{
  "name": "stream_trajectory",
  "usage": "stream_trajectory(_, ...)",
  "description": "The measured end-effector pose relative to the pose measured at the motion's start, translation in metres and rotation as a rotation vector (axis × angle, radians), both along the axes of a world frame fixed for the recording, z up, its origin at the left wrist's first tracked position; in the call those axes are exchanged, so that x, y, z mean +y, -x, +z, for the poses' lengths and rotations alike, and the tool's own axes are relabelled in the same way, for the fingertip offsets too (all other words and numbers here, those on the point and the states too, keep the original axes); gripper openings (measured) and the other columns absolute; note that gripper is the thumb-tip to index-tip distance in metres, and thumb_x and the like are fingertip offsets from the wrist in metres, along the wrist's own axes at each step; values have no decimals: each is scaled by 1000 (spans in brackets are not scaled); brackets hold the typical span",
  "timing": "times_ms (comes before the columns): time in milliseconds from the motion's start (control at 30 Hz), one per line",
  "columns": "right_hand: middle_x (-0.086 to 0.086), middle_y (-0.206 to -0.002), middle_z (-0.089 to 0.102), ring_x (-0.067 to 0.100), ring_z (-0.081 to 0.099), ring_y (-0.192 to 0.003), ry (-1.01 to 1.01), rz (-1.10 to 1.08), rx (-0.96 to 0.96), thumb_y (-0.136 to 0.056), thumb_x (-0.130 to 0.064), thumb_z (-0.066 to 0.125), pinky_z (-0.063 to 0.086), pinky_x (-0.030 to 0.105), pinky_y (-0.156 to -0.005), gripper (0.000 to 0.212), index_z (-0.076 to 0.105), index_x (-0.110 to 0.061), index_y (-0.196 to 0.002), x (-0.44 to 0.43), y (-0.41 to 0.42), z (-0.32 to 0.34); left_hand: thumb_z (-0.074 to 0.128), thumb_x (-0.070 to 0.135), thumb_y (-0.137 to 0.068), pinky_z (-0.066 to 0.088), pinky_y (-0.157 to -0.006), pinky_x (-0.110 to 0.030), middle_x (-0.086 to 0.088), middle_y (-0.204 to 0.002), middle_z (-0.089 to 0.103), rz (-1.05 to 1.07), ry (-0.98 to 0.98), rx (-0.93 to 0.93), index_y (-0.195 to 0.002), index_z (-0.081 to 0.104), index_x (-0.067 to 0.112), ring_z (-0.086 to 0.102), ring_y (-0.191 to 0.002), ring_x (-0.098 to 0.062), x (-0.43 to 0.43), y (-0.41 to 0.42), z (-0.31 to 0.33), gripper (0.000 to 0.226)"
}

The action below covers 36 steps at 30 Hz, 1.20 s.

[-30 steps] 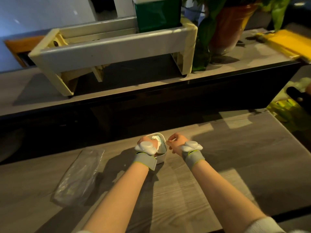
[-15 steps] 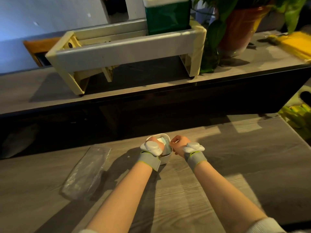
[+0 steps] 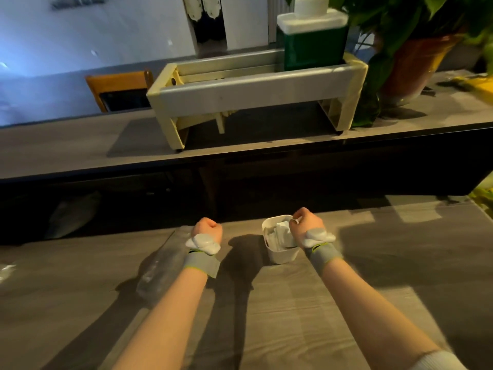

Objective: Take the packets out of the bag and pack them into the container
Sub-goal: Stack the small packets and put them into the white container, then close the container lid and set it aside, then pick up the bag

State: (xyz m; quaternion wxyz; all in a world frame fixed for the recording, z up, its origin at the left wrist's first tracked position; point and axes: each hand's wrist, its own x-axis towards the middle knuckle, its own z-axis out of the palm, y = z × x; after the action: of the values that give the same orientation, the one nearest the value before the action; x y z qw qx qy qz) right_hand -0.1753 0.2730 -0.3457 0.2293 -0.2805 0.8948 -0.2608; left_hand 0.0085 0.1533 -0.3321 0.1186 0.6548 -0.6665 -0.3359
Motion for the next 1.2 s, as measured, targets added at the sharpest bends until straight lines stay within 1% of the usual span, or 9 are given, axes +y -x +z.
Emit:
stream_trajectory(167, 9, -131, 46, 30, 44, -122, -36, -38, 287, -87, -27, 53, 41, 40, -95, 40, 48, -18, -127, -12, -45, -9, 50, 13, -91, 43, -94, -32, -20, -122, 63, 32, -103, -52, -91, 66, 6, 57, -115, -35, -17, -69, -24, 18)
stream_trajectory(300, 11, -147, 32, 32, 33, -134, -193, -198, 182, -90, -25, 50, 35, 44, -104, 59, 28, -16, -144, -5, -45, -17, 53, 10, -88, 42, -100, -35, -20, -124, 62, -4, -159, 23, -115, 62, 1, 57, -116, -35, -19, -85, -44, 30)
stream_trajectory(433, 17, -139, 47, 36, 48, -127, -249, -236, -31, -93, -17, 46, 42, 41, -98, 42, 37, -4, -133, 5, -35, -24, 52, 10, -87, 42, -103, -35, -17, -129, 59, -103, -223, 15, -124, 58, 4, 54, -119, -34, -17, -80, -53, 38)
stream_trajectory(633, 16, -128, 59, 32, 56, -120, -316, -155, -3, -93, -16, 49, 47, 33, -92, 32, 55, -4, -122, 0, -36, -16, 49, 13, -91, 39, -103, -31, -17, -136, 53, -171, -259, -13, -133, 49, 4, 50, -124, -33, -16, -69, -48, 43)
stream_trajectory(833, 15, -133, 55, 31, 53, -124, -324, -37, 37, -94, -21, 48, 44, 35, -96, 39, 44, -9, -131, -35, -31, 4, 52, 15, -88, 39, -108, -37, -16, -139, 51, -183, -293, 72, -138, 42, 9, 51, -124, -33, -32, -37, -48, 51)
stream_trajectory(967, 11, -131, 56, 31, 55, -121, -331, 108, 62, -93, -21, 46, 43, 33, -92, 39, 44, -13, -131, -77, -31, 10, 49, 6, -90, 34, -112, -36, -15, -151, 34, -214, -328, 163, -146, 27, 8, 36, -139, -30, -38, -5, -34, 60)
stream_trajectory(1067, 10, -129, 58, 29, 57, -118, -329, 181, 73, -92, -19, 45, 43, 32, -88, 37, 48, -14, -129, -106, -34, 7, 45, 3, -92, 36, -103, -35, -17, -146, 41, -230, -311, 161, -142, 34, 4, 39, -135, -31, -45, 12, -33, 51)
stream_trajectory(1133, 9, -131, 57, 29, 56, -121, -324, 223, 69, -94, -17, 43, 44, 32, -92, 38, 49, -14, -131, -127, -34, 3, 42, 1, -92, 38, -84, -31, -20, -131, 54, -232, -265, 146, -131, 48, 2, 51, -121, -35, -54, 17, -34, 39)
stream_trajectory(1200, 10, -140, 50, 28, 48, -130, -314, 263, 29, -98, -15, 38, 40, 30, -101, 41, 44, -12, -138, -142, -33, 1, 42, 2, -91, 35, -76, -28, -22, -121, 59, -202, -248, 154, -125, 52, 3, 56, -111, -37, -63, 16, -36, 36)
